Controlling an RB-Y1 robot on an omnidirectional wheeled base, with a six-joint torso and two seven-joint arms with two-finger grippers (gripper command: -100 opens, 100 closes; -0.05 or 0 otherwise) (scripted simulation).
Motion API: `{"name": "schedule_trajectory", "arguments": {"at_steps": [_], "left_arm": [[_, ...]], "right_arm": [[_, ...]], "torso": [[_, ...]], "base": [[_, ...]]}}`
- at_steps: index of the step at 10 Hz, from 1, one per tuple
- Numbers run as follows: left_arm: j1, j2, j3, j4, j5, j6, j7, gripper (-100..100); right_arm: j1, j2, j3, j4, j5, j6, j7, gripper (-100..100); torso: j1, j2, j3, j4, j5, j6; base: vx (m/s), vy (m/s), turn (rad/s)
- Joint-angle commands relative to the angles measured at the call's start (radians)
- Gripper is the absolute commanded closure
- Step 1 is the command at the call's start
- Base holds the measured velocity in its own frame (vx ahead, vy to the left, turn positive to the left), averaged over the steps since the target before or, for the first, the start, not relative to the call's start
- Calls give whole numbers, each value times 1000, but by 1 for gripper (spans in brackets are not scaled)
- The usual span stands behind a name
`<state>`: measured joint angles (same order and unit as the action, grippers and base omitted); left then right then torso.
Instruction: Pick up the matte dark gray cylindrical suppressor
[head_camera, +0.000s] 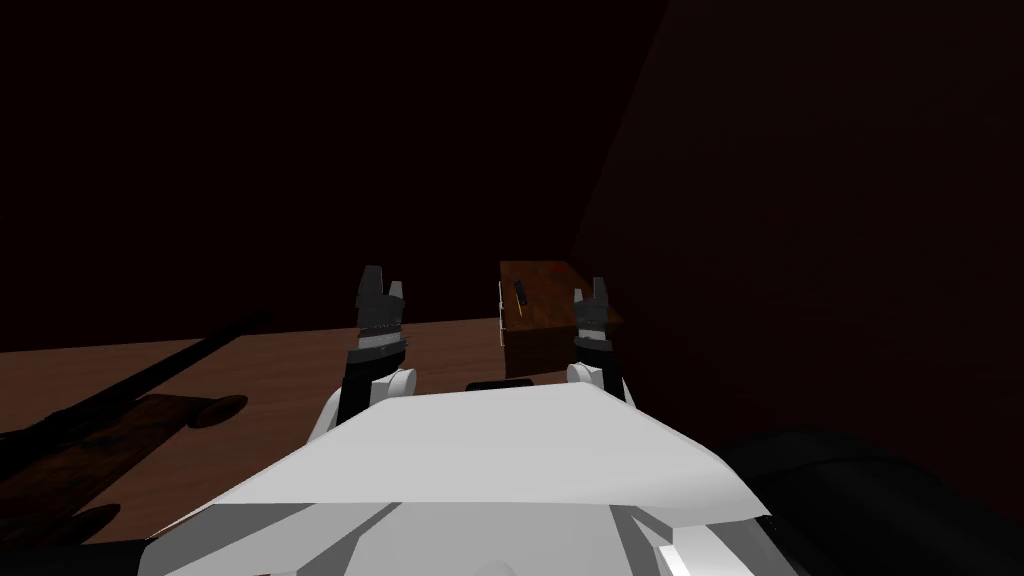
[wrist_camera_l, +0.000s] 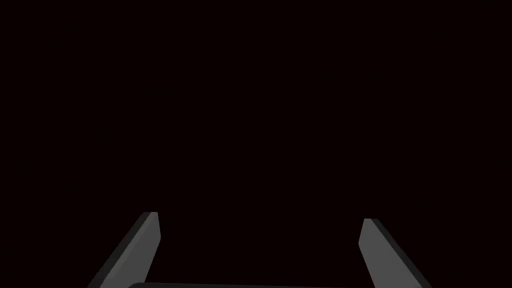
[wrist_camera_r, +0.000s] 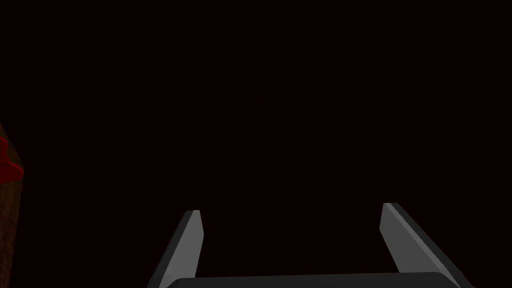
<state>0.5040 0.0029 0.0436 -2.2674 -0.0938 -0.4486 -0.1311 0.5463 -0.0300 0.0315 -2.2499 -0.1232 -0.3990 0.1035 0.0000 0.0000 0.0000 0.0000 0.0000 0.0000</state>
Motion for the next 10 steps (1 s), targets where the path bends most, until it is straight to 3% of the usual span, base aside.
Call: {"name": "schedule_trajectory", "arguments": {"at_steps": [1,10], "left_arm": [[0,0,0,0,0,0,0,0],[0,0,0,0,0,0,0,0]], "right_arm": [[12,-30,7,11,7,-1,-1,-100],[135,-278,86,157,76,-27,-16,-100]], "torso": [[0,0,0,0,0,0],[5,0,0,0,1,0]], "base": [[-4,19,-68],[-17,84,-86]]}}
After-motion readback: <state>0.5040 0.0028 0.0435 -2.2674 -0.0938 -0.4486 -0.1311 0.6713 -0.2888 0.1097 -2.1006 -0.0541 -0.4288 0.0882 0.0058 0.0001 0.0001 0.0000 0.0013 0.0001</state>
